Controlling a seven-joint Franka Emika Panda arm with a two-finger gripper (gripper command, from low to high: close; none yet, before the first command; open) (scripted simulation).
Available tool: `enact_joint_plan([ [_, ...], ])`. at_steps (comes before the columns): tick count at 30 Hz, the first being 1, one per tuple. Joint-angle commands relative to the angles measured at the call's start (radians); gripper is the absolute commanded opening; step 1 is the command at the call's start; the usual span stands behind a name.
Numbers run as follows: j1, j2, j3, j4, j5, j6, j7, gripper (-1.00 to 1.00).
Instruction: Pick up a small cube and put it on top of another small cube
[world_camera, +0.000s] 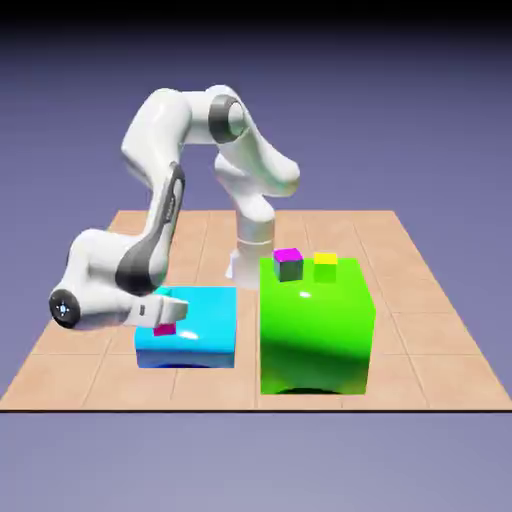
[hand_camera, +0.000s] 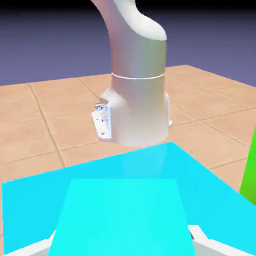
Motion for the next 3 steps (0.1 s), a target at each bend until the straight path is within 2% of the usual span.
enact_joint_plan([
  [1,0.000,0.000,0.000,0.000,0.002,0.000,0.001,1.00],
  [3,0.002,0.011,0.000,0.036,0.001,-0.025,0.000,1.00],
])
